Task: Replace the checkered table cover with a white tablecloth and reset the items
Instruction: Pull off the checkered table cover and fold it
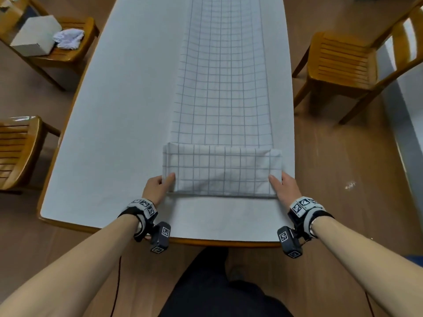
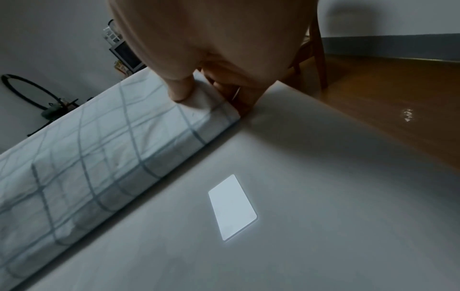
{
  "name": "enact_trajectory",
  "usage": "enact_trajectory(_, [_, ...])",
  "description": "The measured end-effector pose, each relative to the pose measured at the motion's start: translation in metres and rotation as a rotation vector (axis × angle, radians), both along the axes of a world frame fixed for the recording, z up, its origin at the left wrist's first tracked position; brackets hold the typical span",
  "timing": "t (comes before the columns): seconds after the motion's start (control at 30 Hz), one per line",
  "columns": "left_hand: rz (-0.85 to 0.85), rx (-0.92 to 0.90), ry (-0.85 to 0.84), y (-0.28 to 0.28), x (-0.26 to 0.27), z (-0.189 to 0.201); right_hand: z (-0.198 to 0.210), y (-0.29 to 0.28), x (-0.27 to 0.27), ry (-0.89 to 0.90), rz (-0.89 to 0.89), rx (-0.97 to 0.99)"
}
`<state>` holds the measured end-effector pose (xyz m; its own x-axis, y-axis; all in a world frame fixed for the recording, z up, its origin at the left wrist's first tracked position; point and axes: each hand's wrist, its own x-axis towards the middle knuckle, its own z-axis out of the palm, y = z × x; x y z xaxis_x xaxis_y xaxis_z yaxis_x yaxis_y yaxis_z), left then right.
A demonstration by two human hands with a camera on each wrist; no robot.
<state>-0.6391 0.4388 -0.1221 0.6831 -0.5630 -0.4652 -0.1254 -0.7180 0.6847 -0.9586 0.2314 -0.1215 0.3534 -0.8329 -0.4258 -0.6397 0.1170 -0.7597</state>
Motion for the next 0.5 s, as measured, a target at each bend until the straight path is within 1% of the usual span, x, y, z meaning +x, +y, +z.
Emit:
enact_trajectory(0.07, [0.054,0.028,-0.016,0.003,-0.004,-0.002,-0.014,0.0,0.0,0.041,-0.032,-0.02])
enact_trajectory(0.13, [0.057,0.074,-0.041,0.006,-0.005,-0.006,-0.021,0.003,0.0,0.096,-0.036,-0.055])
enact_trajectory(0.33, [-0.159,0.218,-0.208,0.01,-0.001,-0.019,-0.03,0.01,0.0,0.266,-0.085,-0.151])
enact_trajectory(0.5, [-0.221,0.282,-0.259,0.01,-0.004,-0.022,-0.035,0.006,0.001,0.353,-0.107,-0.133])
